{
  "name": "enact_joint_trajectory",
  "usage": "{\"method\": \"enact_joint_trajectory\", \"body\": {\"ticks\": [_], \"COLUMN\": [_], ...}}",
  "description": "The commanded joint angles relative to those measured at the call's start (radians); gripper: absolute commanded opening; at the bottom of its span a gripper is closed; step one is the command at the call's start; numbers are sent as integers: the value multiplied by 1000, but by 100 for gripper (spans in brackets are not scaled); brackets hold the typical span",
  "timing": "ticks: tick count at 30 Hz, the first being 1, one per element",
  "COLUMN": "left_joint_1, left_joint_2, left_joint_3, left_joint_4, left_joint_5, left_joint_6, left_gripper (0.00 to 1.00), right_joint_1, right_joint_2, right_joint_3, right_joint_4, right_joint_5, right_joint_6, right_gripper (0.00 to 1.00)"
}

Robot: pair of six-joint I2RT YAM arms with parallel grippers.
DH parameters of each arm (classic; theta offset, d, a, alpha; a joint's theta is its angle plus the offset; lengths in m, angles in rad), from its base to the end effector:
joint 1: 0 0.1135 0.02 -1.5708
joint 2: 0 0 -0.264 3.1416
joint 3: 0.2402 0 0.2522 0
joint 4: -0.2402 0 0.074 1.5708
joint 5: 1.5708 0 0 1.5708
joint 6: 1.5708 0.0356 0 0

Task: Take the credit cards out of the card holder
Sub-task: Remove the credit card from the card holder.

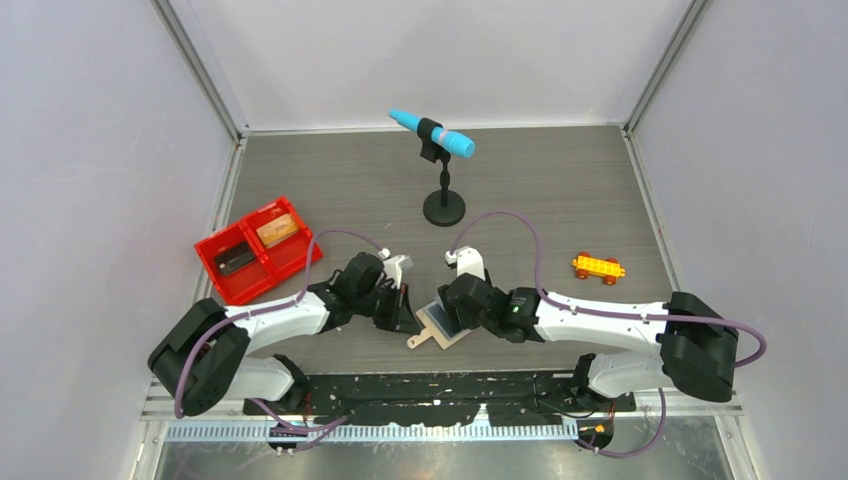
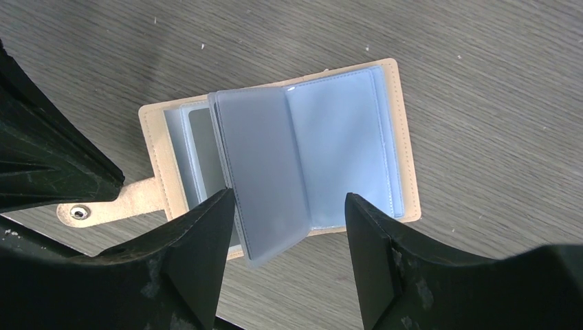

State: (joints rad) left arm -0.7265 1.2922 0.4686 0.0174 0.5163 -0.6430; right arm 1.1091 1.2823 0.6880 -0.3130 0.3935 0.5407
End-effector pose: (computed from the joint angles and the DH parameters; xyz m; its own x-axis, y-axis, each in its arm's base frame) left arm 0.1607 -0.1663 0.1526 -0.9313 0.1300 -0.3404 0.3433 0.6260 -0.7002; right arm 0.1224 0.2153 0.1949 -0.6724 -0.2841 -0.6835 -0.4381 0.8971 0.0580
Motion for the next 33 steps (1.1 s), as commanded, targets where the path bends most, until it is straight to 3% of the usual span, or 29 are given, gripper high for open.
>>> {"method": "enact_joint_trajectory", "body": {"ticks": [1, 26, 33], "left_joint_1": [-2, -2, -2], "left_joint_2": [-4, -16, -80], "left_joint_3": [-3, -4, 10], "left_joint_4": [10, 2, -91], "left_joint_5": [0, -14, -120], "left_joint_6": [18, 14, 27], "left_gripper": [0, 0, 0], "right_joint_1": [-4, -40, -192], "right_joint_2": [-26, 8, -3], "right_joint_3": [32, 28, -29], "right_joint_4": [-99, -88, 43], "right_joint_5": [101, 38, -141], "right_joint_6": [1, -30, -97], "right_gripper": [66, 64, 61]}}
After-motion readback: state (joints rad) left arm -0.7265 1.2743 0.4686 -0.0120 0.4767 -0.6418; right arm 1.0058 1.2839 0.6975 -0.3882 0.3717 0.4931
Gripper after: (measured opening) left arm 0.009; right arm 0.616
